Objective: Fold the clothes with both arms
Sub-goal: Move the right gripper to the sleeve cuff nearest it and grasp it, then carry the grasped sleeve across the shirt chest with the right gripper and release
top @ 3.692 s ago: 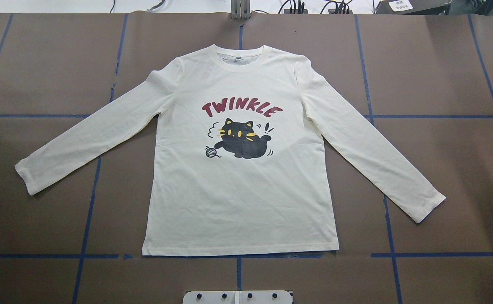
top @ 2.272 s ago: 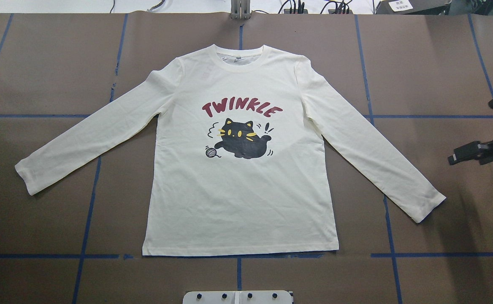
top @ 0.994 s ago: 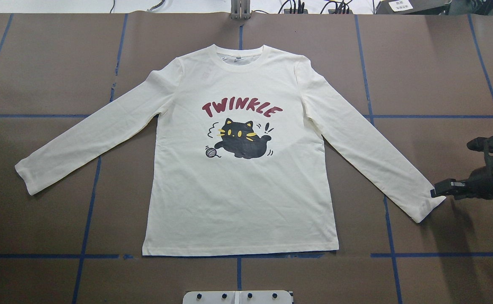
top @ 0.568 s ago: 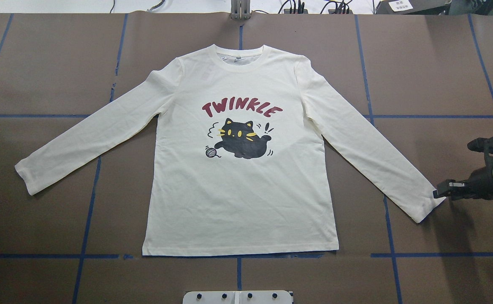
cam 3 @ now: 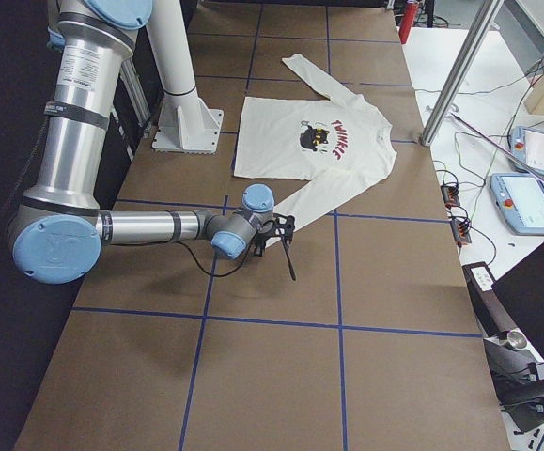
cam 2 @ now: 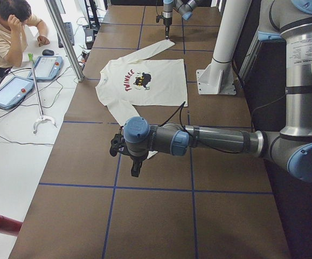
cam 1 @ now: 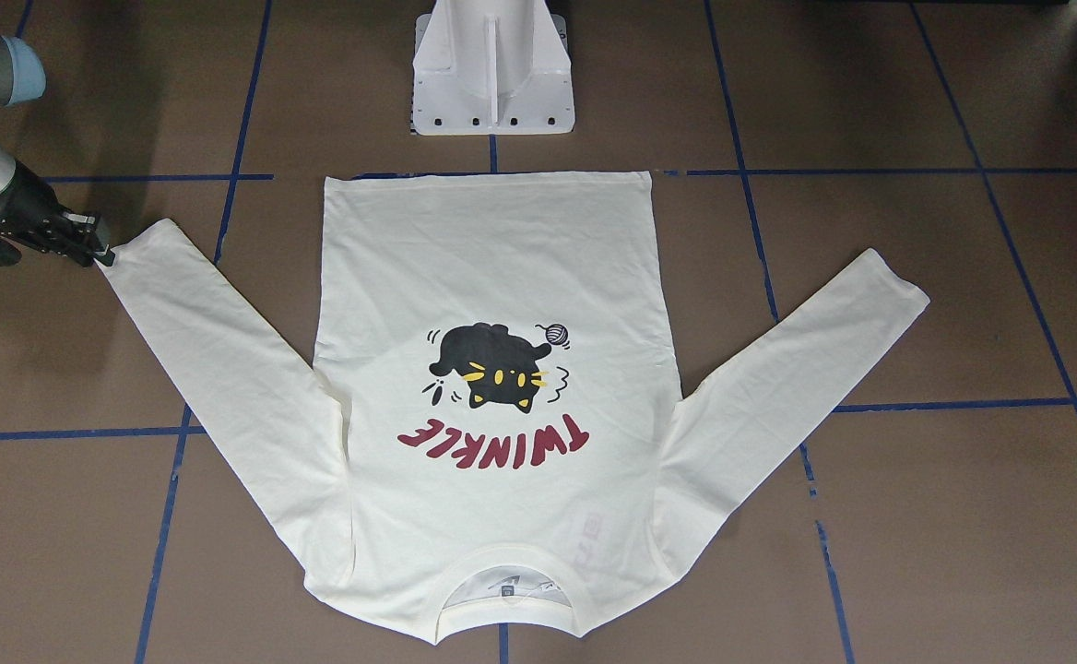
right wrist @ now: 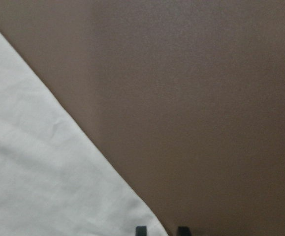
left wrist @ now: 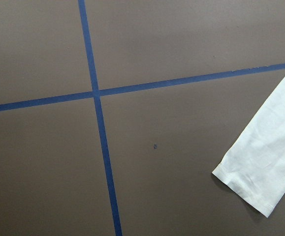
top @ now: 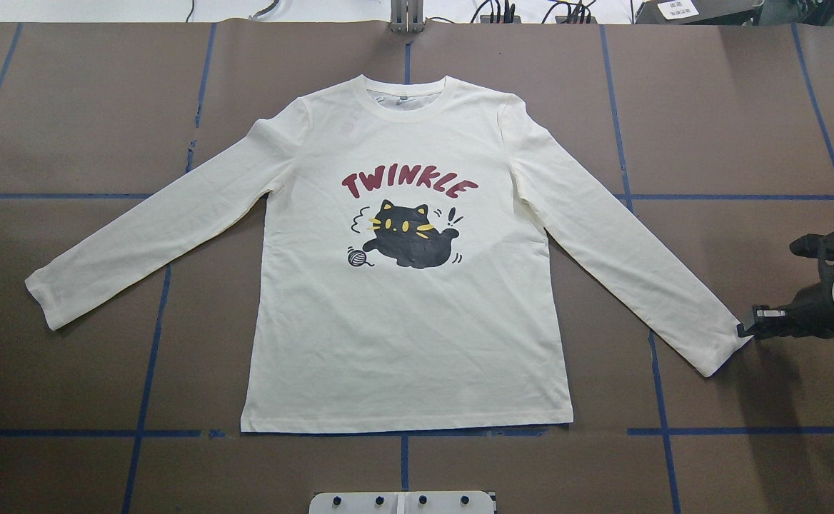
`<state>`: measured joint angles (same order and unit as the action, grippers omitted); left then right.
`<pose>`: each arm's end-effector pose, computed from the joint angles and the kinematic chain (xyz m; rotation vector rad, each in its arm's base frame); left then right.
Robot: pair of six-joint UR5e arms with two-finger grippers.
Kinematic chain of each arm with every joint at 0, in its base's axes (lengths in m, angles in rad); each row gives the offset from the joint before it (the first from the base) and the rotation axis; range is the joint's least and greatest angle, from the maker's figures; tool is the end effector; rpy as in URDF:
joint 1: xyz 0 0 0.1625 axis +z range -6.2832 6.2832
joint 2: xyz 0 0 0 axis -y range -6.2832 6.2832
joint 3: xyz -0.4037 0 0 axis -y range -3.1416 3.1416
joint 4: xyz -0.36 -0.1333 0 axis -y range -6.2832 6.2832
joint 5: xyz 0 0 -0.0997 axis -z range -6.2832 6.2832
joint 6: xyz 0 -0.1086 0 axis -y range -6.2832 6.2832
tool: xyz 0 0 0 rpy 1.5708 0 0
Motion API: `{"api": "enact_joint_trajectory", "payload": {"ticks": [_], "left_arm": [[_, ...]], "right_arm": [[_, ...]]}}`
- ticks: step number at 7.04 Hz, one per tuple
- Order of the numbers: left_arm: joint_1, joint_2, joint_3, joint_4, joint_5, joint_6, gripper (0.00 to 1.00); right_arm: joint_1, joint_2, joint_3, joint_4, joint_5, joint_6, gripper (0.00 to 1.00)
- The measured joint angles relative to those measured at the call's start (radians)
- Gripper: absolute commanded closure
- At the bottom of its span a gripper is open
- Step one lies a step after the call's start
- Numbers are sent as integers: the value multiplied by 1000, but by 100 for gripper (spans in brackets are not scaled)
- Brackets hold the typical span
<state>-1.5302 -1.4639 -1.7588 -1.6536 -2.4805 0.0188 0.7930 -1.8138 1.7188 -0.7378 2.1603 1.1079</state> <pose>-0.0303 -0.4266 0.5842 0.1426 0.9097 0.1297 -0.2257 -0.3331 0.5882 -0.0342 -0.9082 0.0896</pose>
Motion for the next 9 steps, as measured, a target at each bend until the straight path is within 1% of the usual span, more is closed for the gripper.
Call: {"api": "enact_joint_trajectory", "payload": {"ticks": [2, 3, 5, 6, 7, 8, 9], "left_arm": [[-1, 1, -2, 0, 0, 1, 0], [-1, 2, -3, 0, 0, 1, 0], [-2, 1, -9, 0, 0, 2, 0], [-2, 1, -13, 0, 0, 3, 0], [-1, 0, -16, 0, 0, 3, 0], [-1, -1, -20, -1, 0, 3, 0], [-1, -1, -27, -1, -1, 2, 0]], "right_arm": [[-3, 11, -9, -1, 4, 0, 100], [-2, 17, 3, -1, 13, 0, 100], [18, 27, 122, -12, 79, 69, 100], [41, 68, 164, -28, 115, 129, 100], [61, 155, 182, -83, 132, 180, 100], [72, 278, 187, -186, 132, 221, 100], [70, 430, 184, -336, 110, 252, 100]]}}
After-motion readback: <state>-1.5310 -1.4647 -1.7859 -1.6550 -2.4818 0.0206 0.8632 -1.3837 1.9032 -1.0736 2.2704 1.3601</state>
